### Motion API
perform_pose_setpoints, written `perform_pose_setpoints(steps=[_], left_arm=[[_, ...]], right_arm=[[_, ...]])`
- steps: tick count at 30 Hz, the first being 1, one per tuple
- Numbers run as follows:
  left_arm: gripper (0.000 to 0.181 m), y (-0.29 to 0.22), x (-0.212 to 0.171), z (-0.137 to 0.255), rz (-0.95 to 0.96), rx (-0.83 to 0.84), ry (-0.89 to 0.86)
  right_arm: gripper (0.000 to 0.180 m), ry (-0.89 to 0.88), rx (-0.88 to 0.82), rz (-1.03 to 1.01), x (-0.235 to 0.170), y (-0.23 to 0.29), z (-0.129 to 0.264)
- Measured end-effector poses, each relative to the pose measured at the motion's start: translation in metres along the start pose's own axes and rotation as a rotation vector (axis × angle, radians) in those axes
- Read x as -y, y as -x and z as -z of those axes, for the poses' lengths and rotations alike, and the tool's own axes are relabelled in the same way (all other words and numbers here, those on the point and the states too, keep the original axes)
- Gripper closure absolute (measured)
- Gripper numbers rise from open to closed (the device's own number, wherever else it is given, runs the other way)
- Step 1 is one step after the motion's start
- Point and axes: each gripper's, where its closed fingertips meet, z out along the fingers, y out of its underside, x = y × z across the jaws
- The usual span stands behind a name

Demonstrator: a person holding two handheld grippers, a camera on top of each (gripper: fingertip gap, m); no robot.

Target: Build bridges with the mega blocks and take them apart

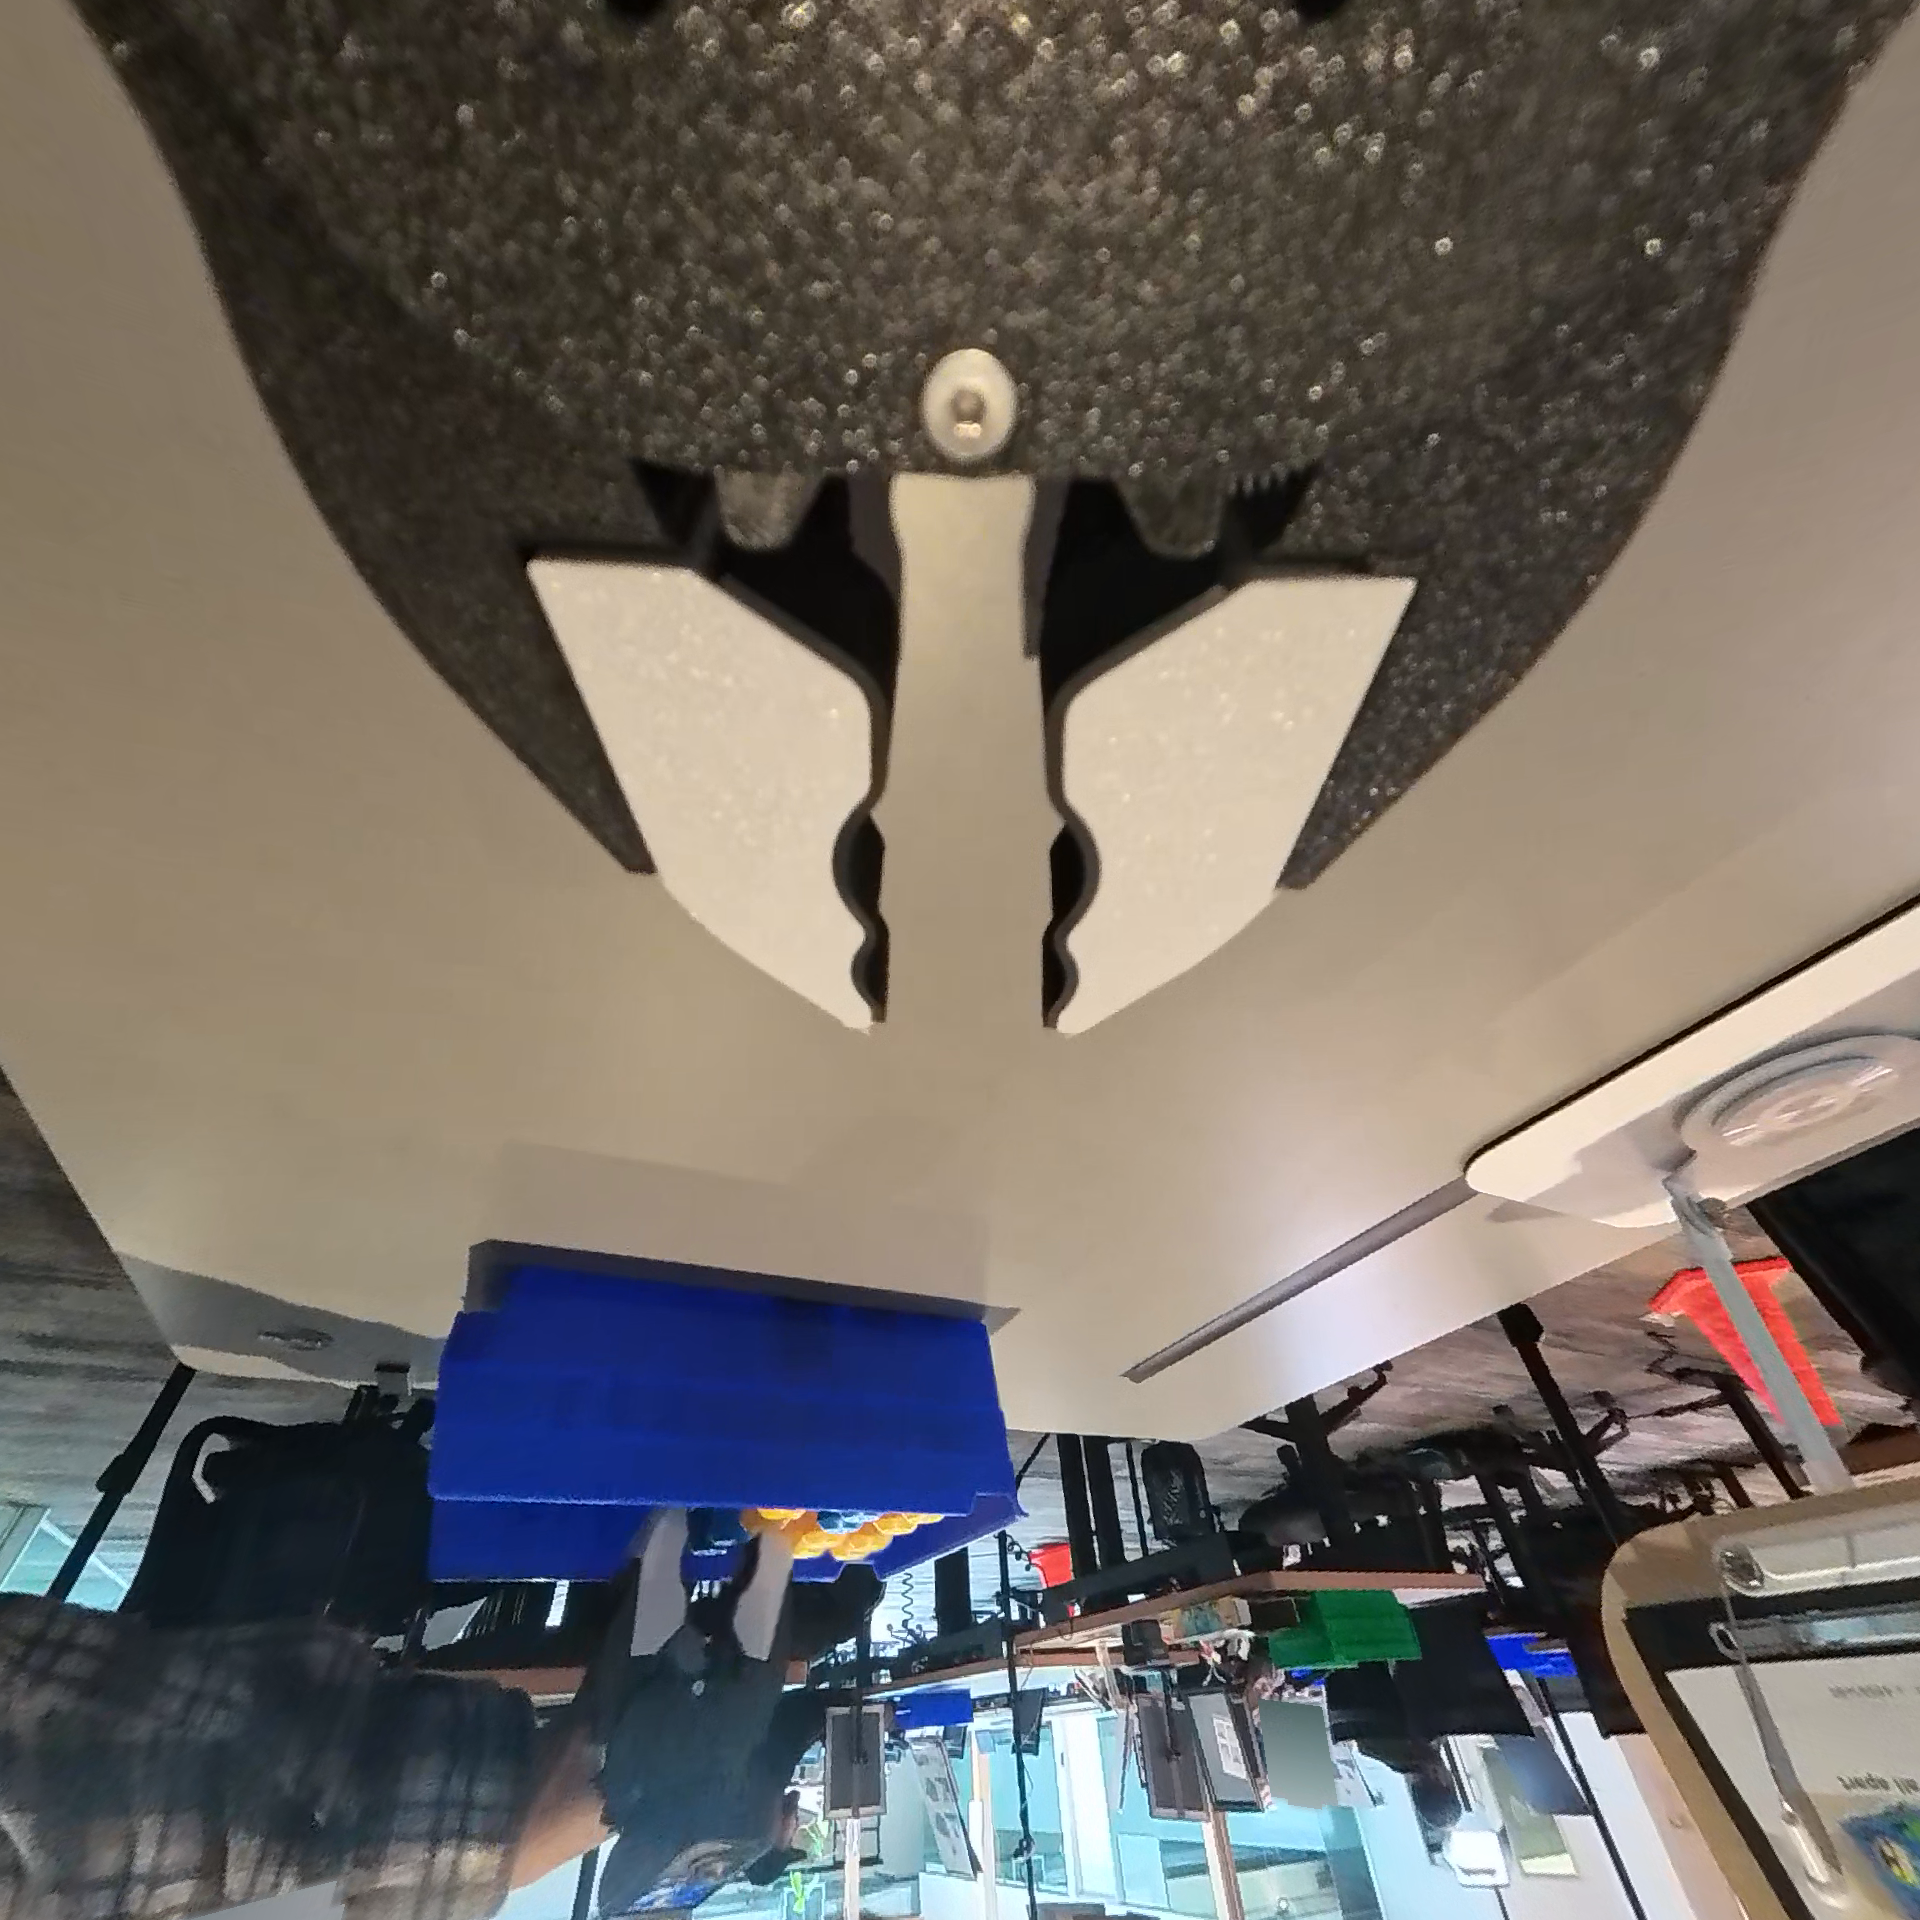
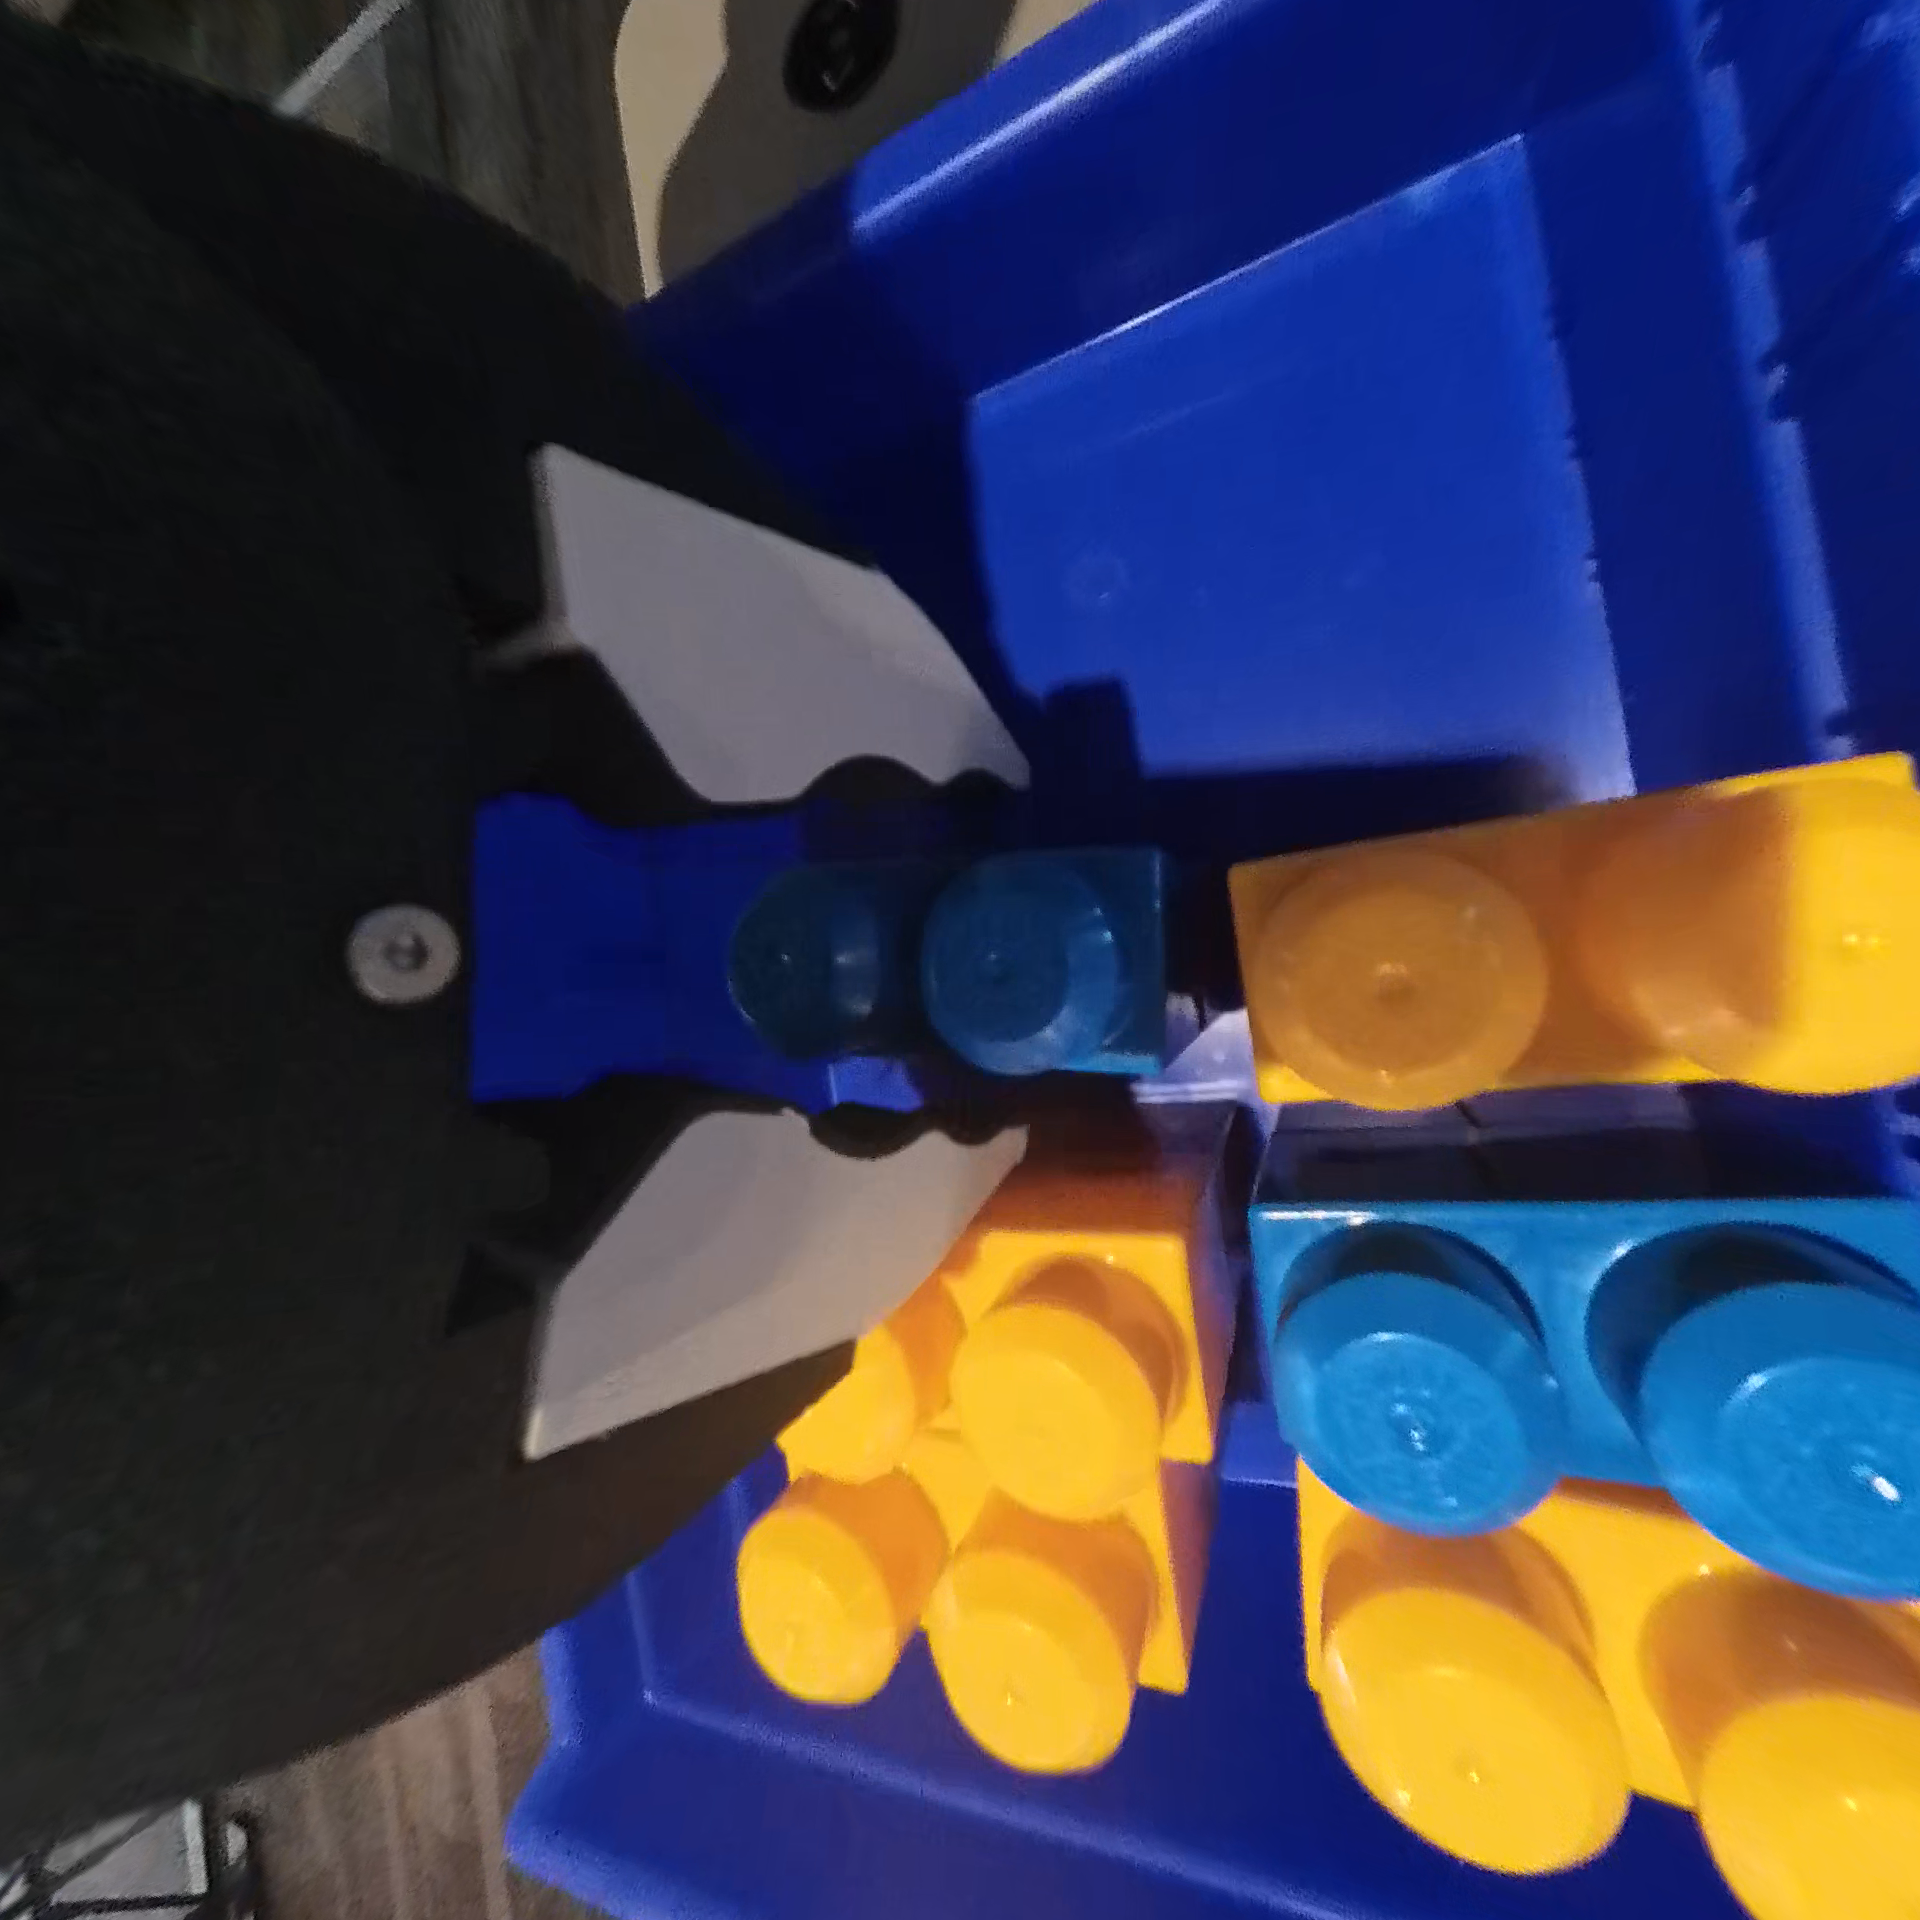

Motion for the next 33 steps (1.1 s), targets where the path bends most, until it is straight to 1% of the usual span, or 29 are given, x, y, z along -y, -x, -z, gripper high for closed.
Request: perform_pose_setpoints(steps=[1,3,5,7,9,11,13,15,18,22,24,27,28,29,31,33], left_arm=[[0.153,0.0,0.0,0.0,-0.002,-0.001,0.002],[0.153,-0.001,0.001,0.001,-0.005,-0.001,0.003],[0.153,-0.002,0.004,0.004,-0.011,0.004,-0.008],[0.153,-0.002,0.008,0.008,-0.014,0.012,-0.027],[0.153,0.0,0.012,0.013,-0.005,0.021,-0.047],[0.152,0.004,0.017,0.018,0.018,0.031,-0.065],[0.151,0.008,0.024,0.021,0.051,0.037,-0.09],[0.149,0.011,0.034,0.022,0.086,0.032,-0.12],[0.145,0.014,0.053,0.022,0.136,0.023,-0.14],[0.142,0.011,0.076,0.026,0.154,0.022,-0.163],[0.142,0.009,0.083,0.029,0.132,0.034,-0.166],[0.141,0.009,0.083,0.031,0.127,0.049,-0.143],[0.141,0.01,0.083,0.033,0.128,0.055,-0.143],[0.141,0.012,0.082,0.034,0.129,0.058,-0.145],[0.142,0.016,0.078,0.037,0.14,0.063,-0.143],[0.142,0.019,0.072,0.038,0.159,0.054,-0.139]], right_arm=[[0.118,-0.001,0.002,-0.011,0.001,0.001,0.001],[0.112,0.011,-0.008,-0.03,0.0,0.001,0.008],[0.111,0.01,-0.03,-0.044,-0.002,0.003,0.022],[0.111,-0.031,-0.08,-0.071,0.0,0.004,0.049],[0.115,-0.126,-0.146,-0.106,0.01,0.007,0.084],[0.119,-0.272,-0.202,-0.142,0.032,0.014,0.122],[0.119,-0.429,-0.21,-0.177,0.065,0.026,0.152],[0.114,-0.587,-0.196,-0.173,0.11,0.039,0.168],[0.11,-0.748,-0.146,-0.108,0.184,0.058,0.169],[0.115,-1.017,-0.047,-0.058,0.279,0.078,0.159],[0.121,-1.143,0.01,-0.045,0.316,0.088,0.149],[0.137,-1.271,0.054,-0.006,0.359,0.101,0.127],[0.147,-1.306,0.066,-0.001,0.369,0.106,0.12],[0.151,-1.344,0.067,-0.01,0.377,0.108,0.115],[0.153,-1.413,0.065,-0.015,0.389,0.114,0.109],[0.152,-1.43,0.089,-0.048,0.397,0.12,0.097]])
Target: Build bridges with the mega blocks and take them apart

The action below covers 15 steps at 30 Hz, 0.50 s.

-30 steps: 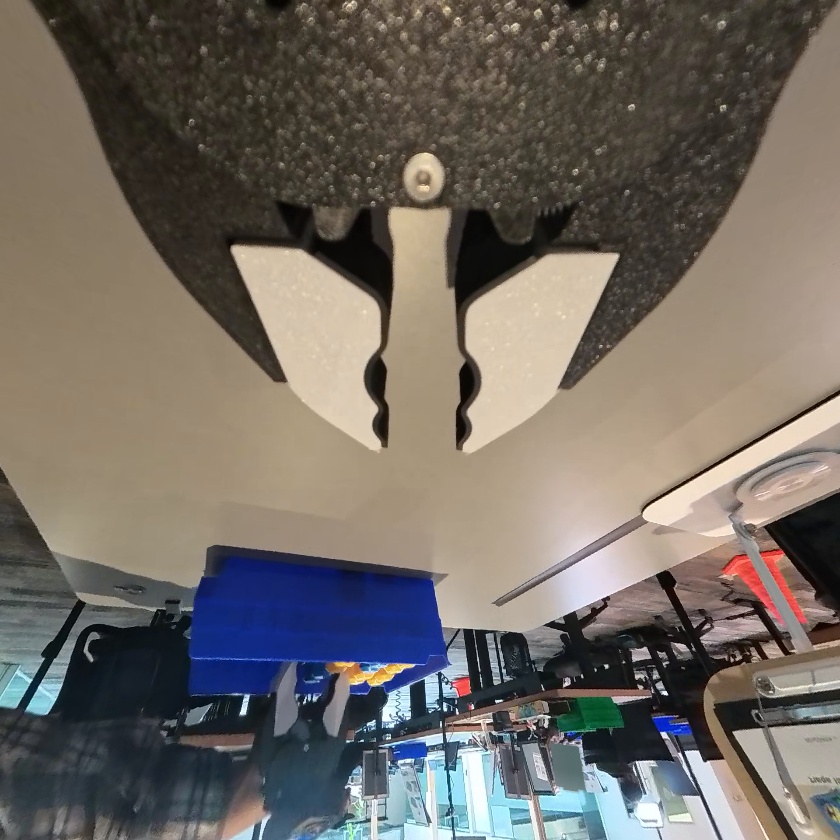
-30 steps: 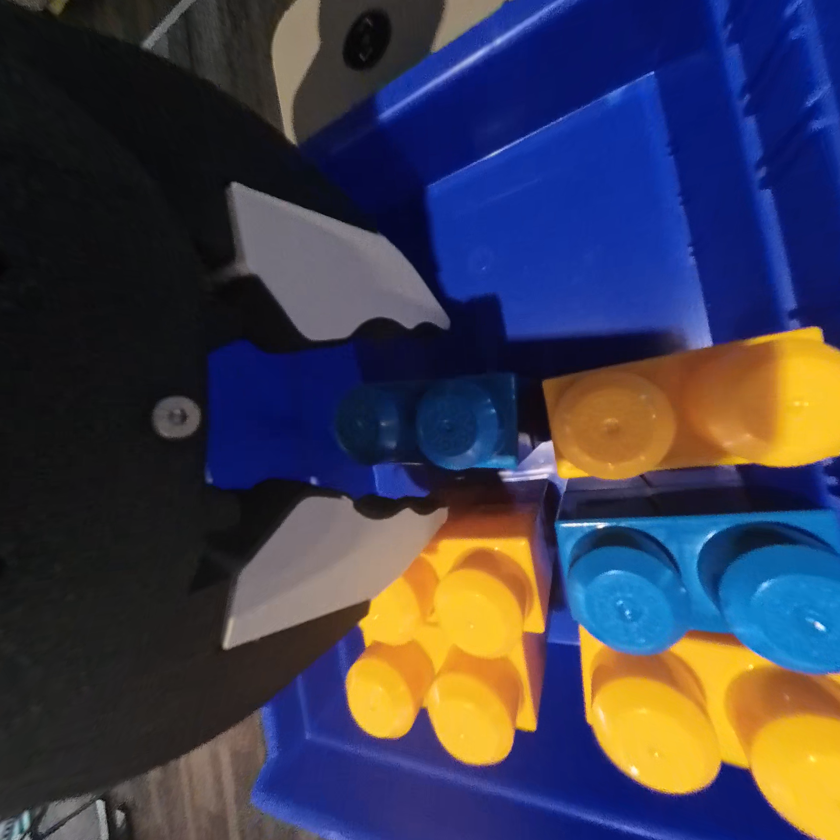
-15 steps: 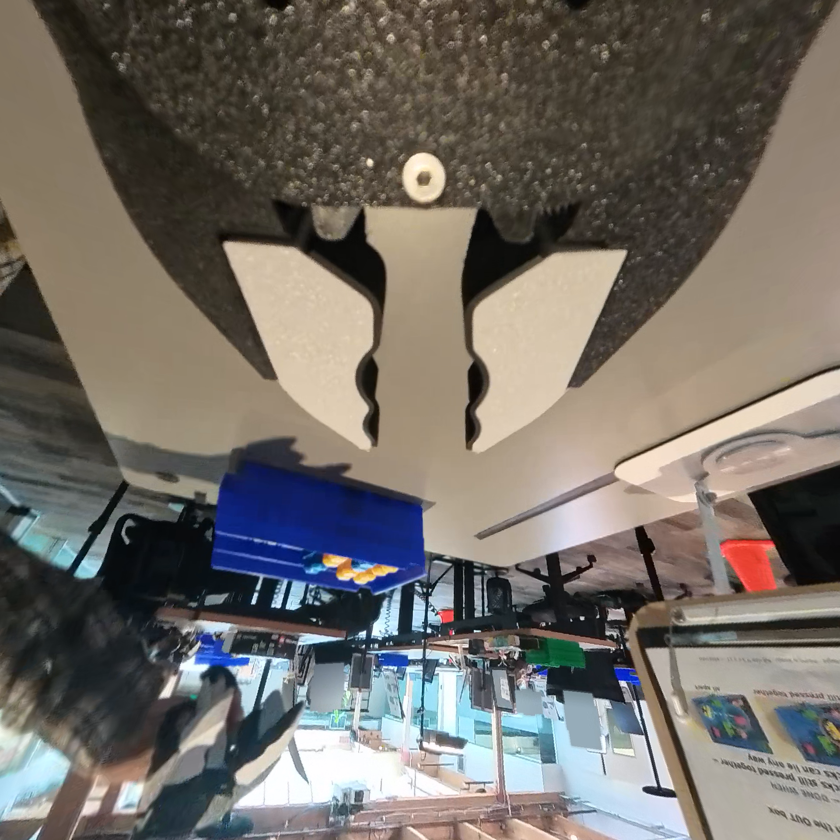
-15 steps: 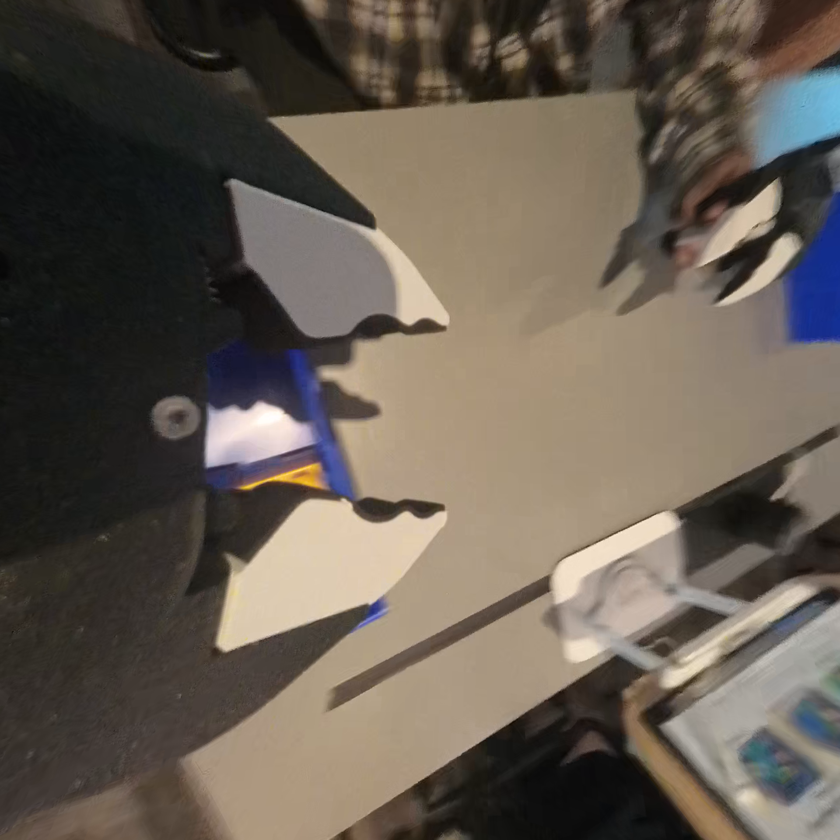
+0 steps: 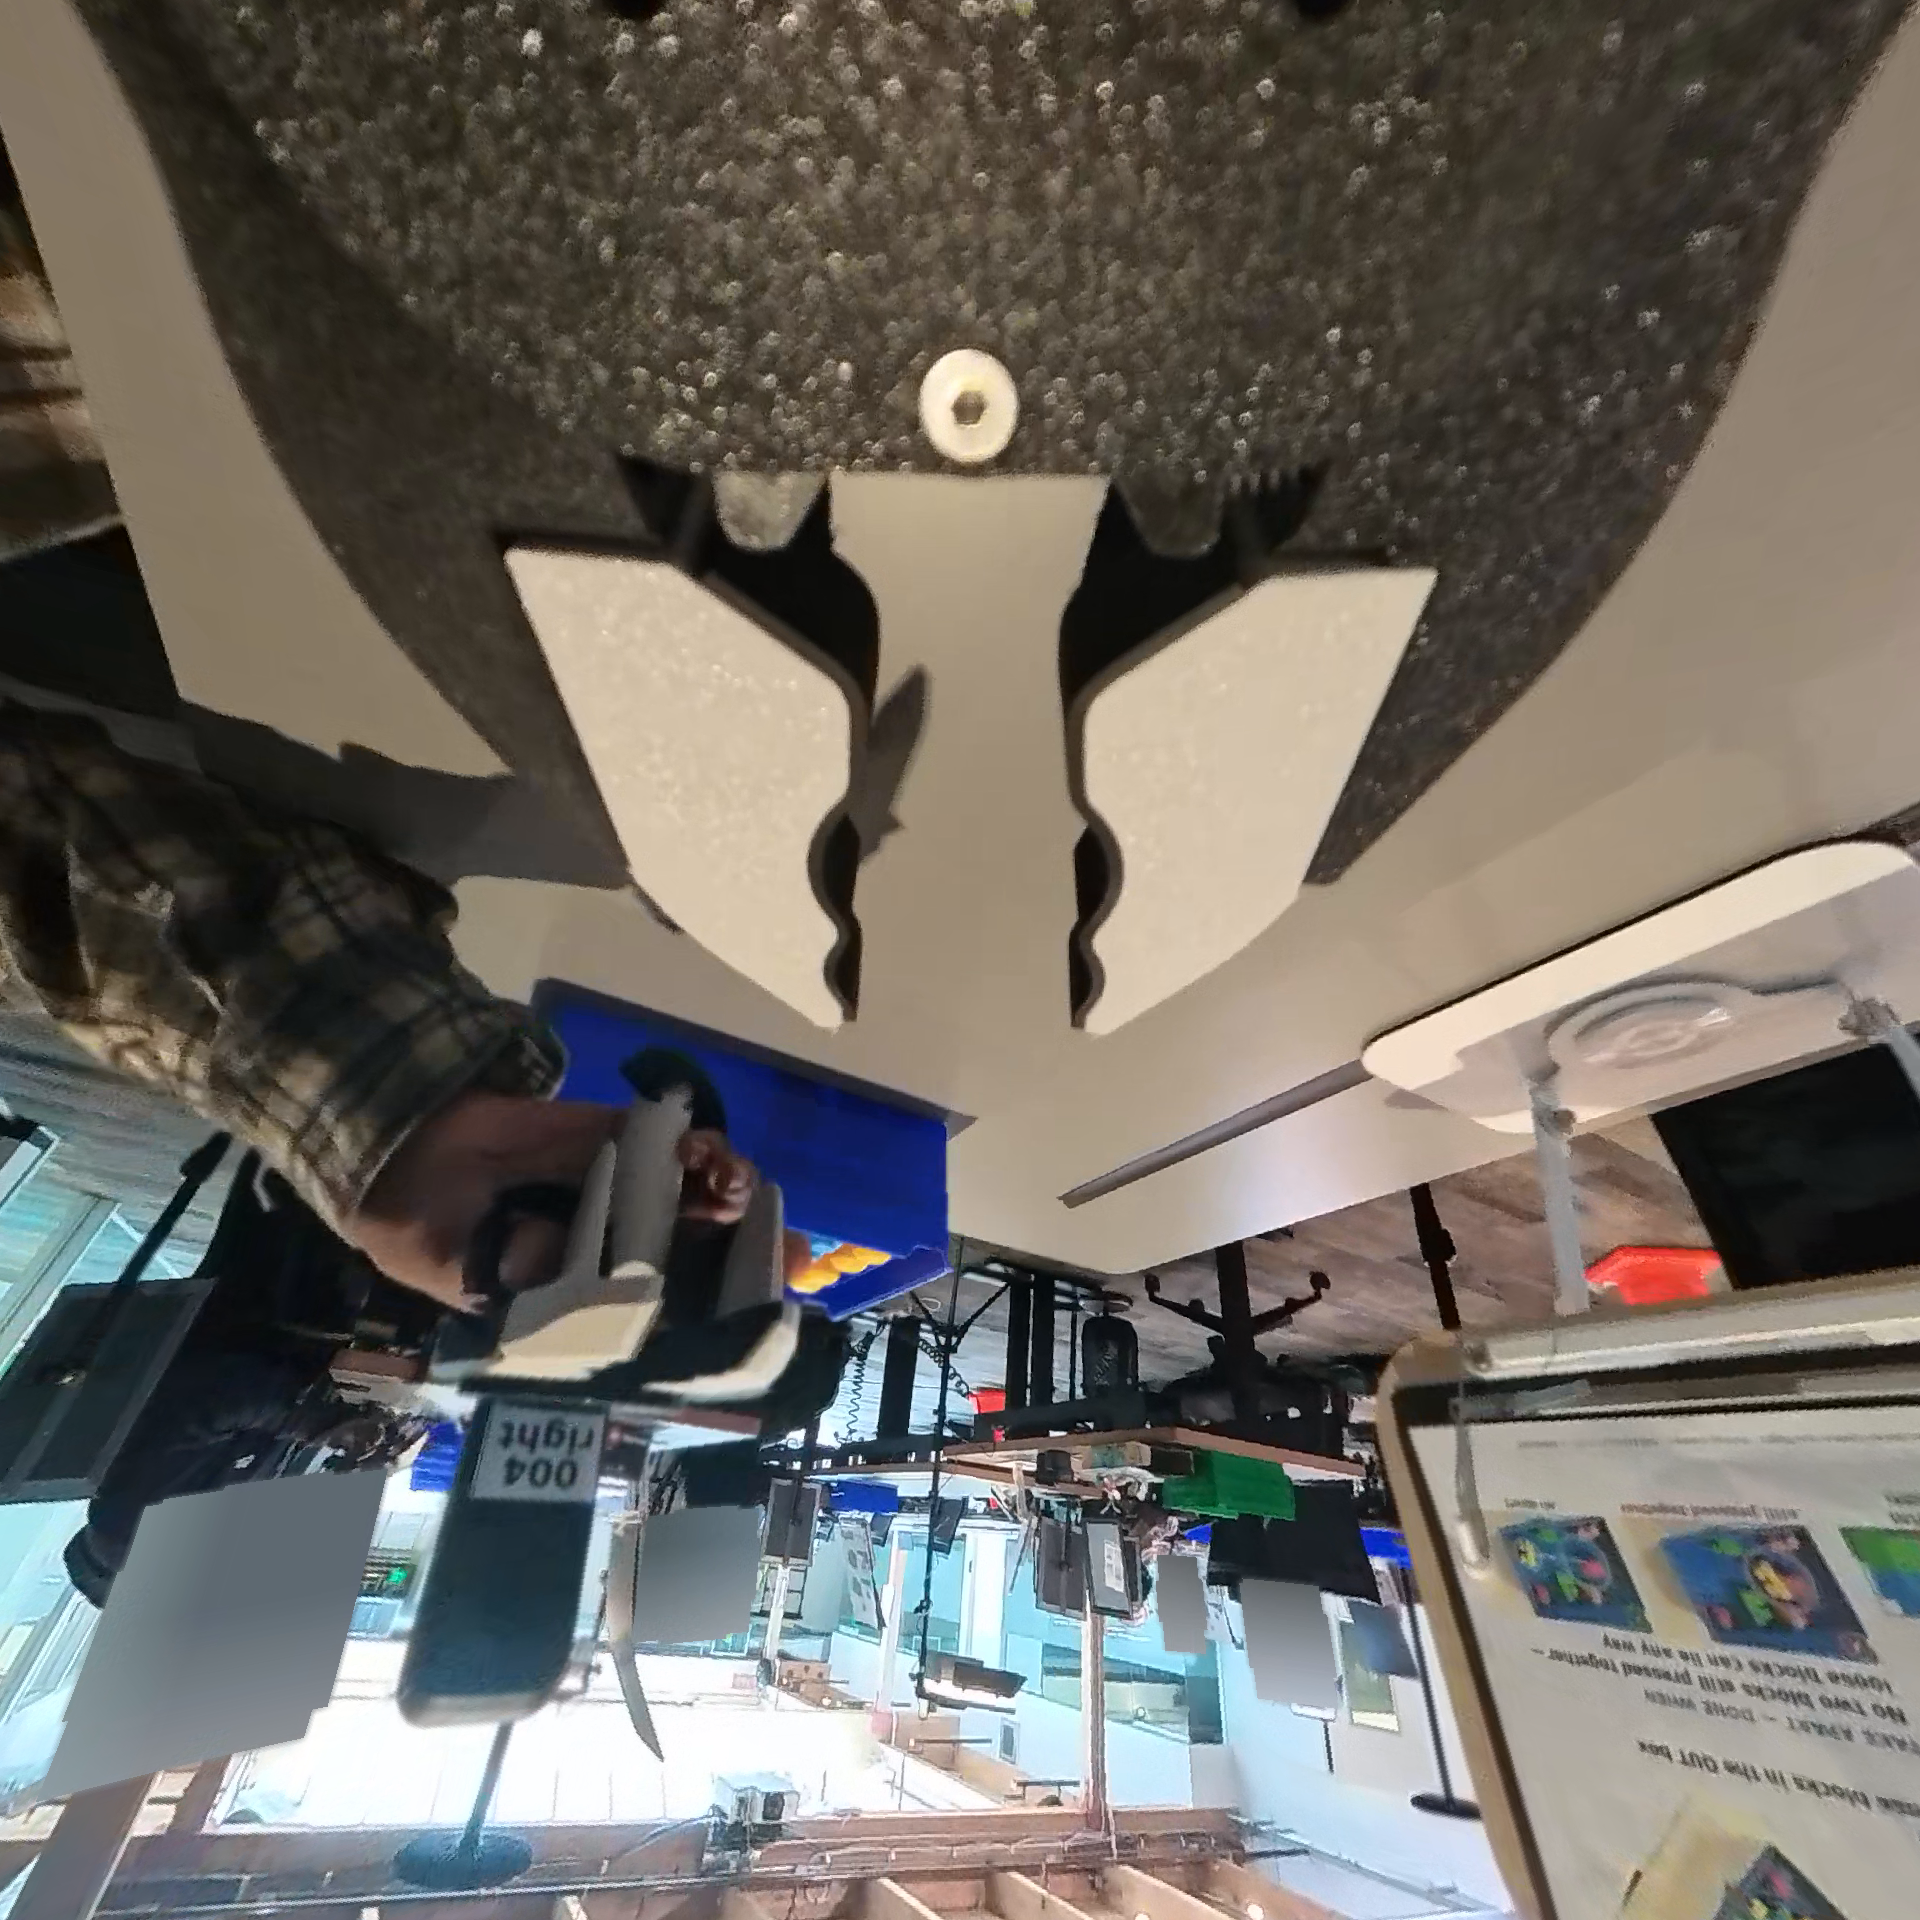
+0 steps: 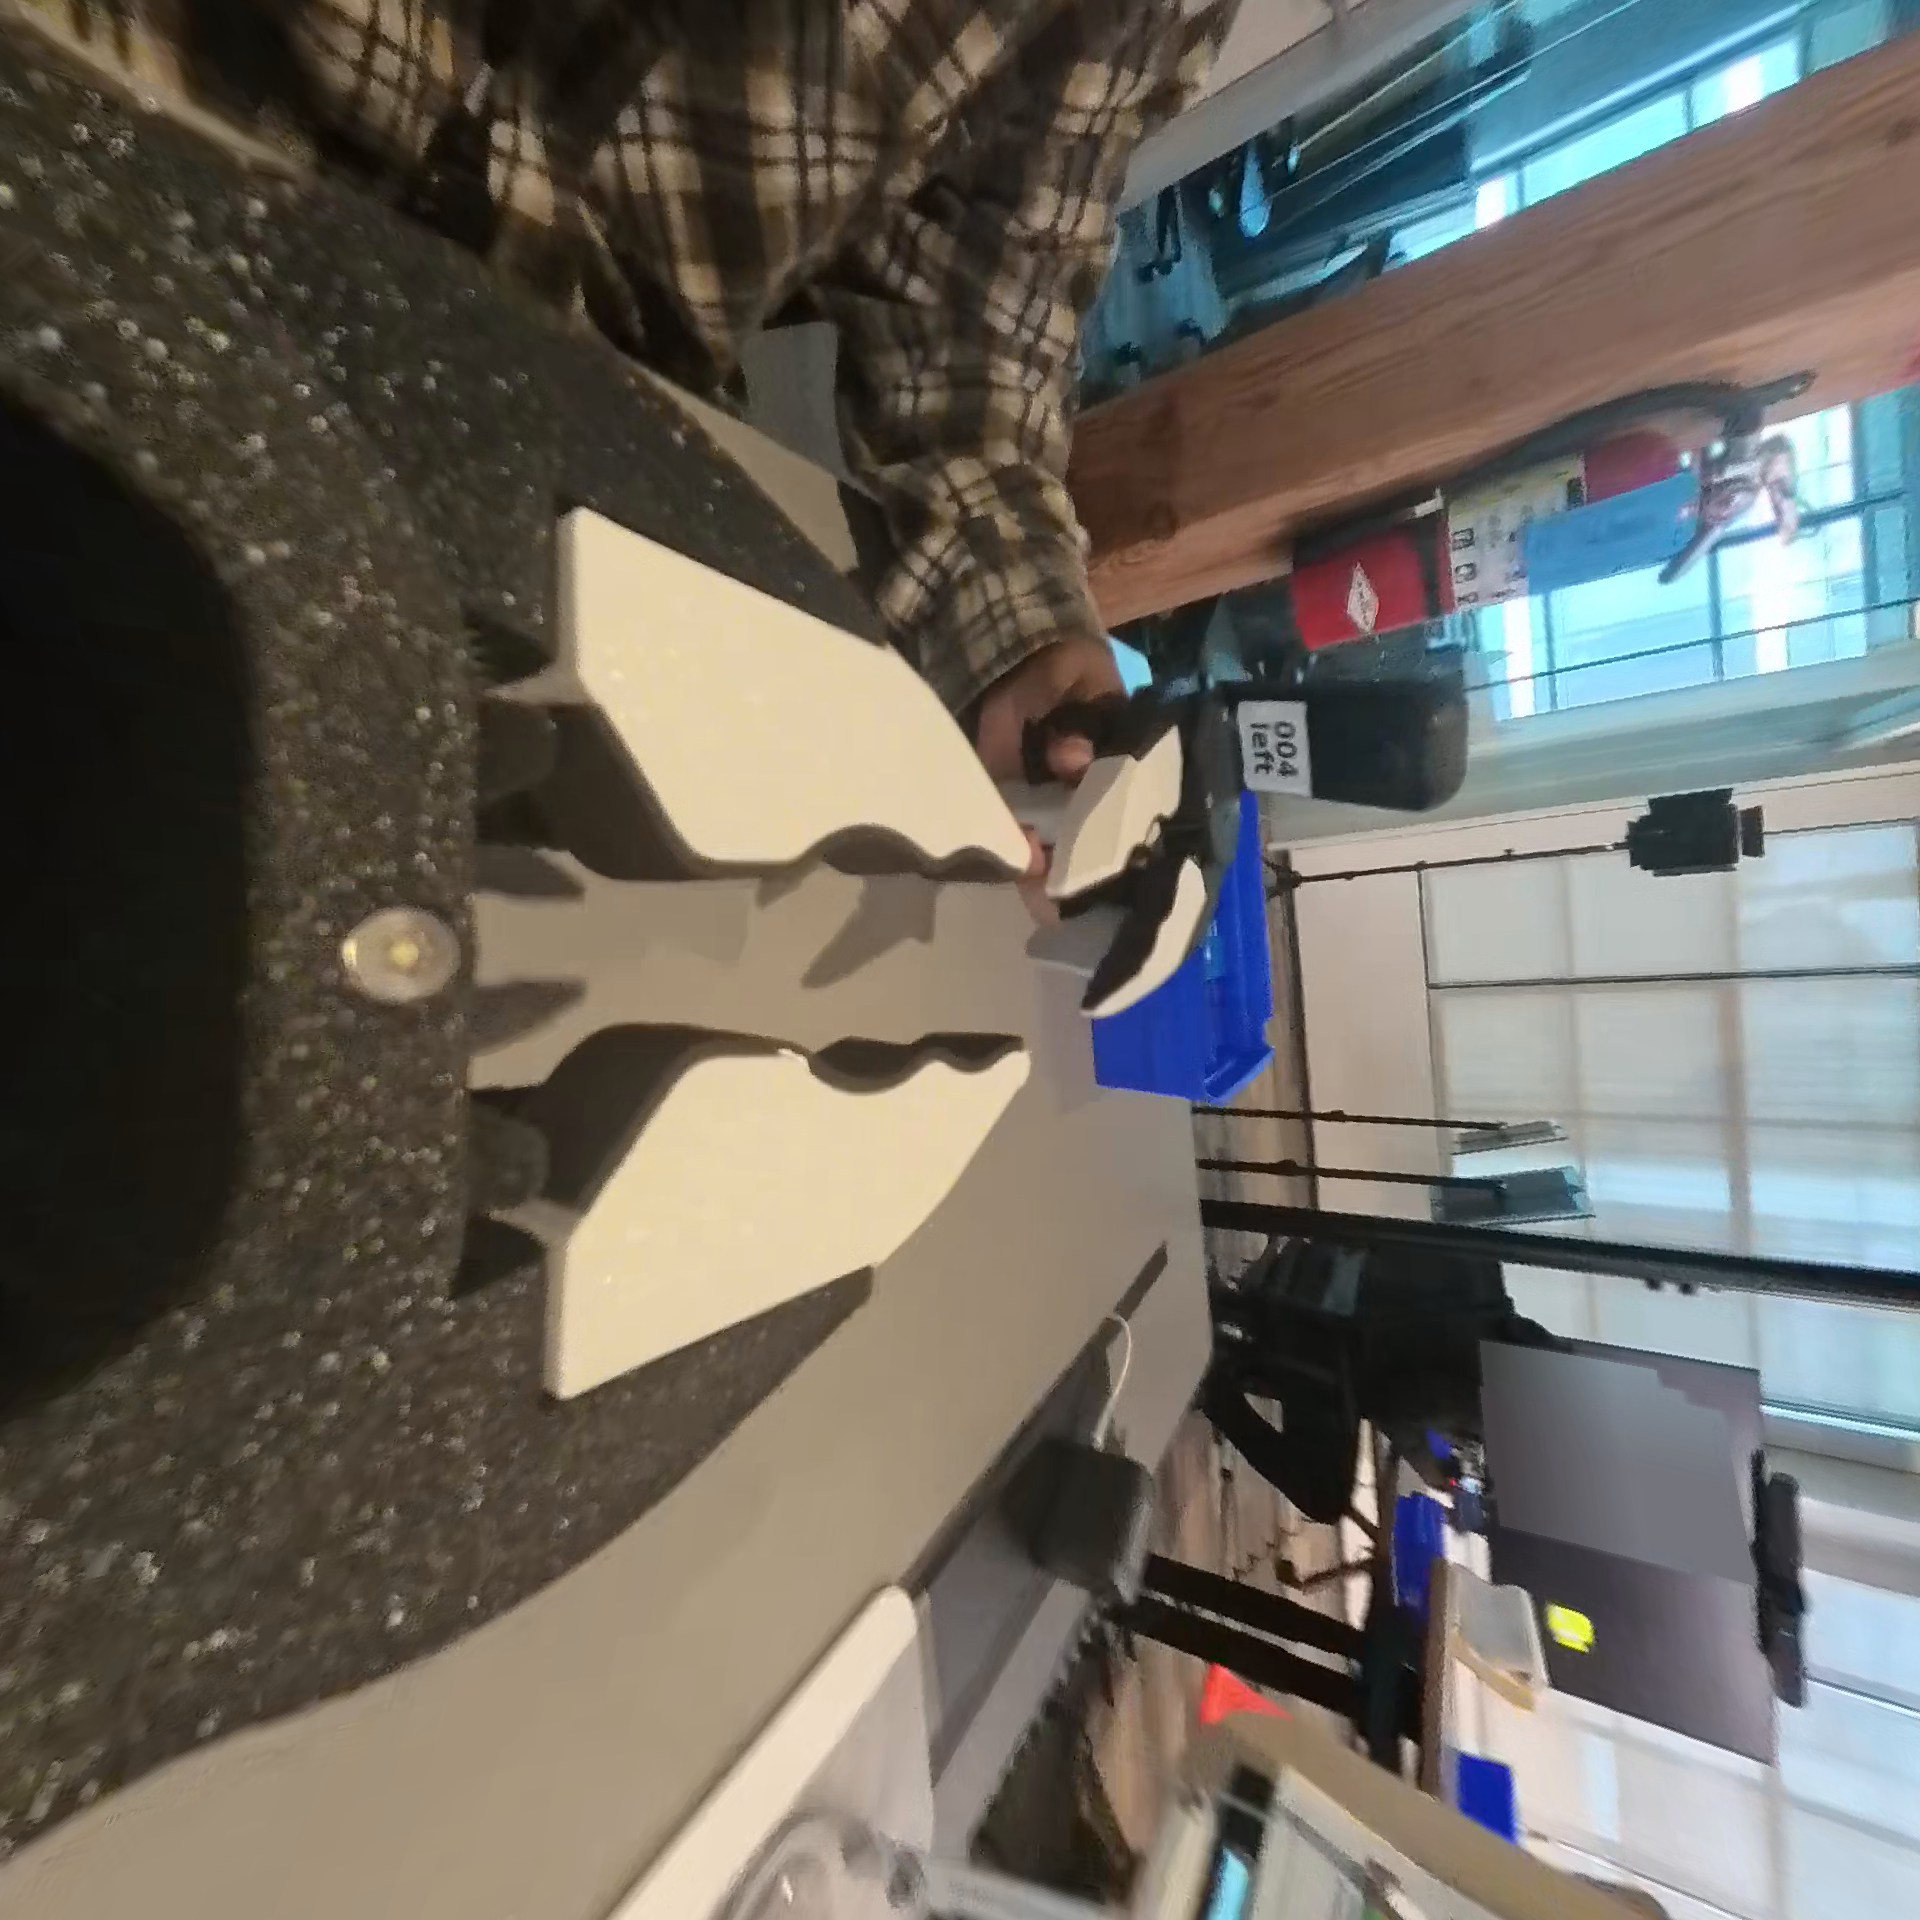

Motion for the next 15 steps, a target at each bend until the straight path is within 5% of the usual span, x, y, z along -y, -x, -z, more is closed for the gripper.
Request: perform_pose_setpoints(steps=[15], left_arm=[[0.146,0.011,-0.032,0.0,0.058,-0.044,0.007]], right_arm=[[0.164,-0.071,0.164,-0.103,-0.033,0.041,-0.039]])
